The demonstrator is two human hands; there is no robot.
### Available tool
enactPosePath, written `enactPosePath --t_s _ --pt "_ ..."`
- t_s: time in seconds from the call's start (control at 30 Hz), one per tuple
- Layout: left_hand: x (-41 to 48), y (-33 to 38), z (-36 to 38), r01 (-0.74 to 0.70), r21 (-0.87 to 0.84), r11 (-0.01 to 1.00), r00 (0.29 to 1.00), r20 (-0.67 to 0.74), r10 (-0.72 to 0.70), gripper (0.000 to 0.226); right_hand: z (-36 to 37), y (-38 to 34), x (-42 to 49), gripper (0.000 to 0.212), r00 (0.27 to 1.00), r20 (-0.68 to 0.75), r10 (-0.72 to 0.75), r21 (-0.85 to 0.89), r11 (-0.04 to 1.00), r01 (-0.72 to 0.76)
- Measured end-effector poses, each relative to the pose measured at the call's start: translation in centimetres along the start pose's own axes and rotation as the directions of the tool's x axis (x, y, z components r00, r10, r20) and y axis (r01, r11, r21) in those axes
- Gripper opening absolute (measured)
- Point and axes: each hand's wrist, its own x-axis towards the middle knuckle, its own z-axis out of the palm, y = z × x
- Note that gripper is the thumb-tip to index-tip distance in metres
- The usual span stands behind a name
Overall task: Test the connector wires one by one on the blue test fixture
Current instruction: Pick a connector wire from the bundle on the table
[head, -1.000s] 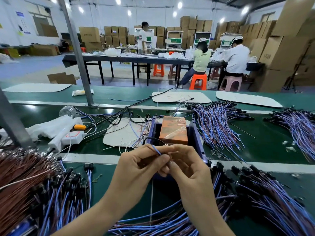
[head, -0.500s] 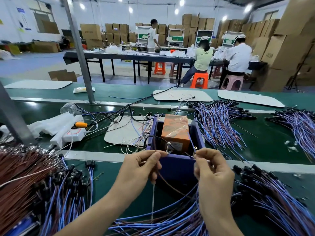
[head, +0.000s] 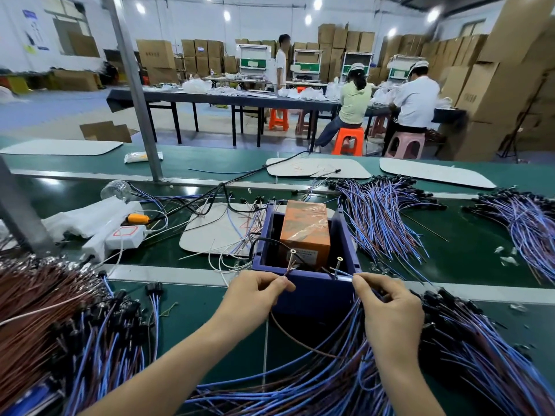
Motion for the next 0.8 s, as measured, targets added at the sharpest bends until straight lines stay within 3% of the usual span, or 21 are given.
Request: enactPosePath --t_s 0.8 --pt "-0.1 -0.9 -0.5 0.024 -0.087 0.996 0.997 -0.072 -0.03 0.023 -0.2 1.2 0.6 0.006 1.0 -0.007 -0.01 -0.009 1.0 0.01"
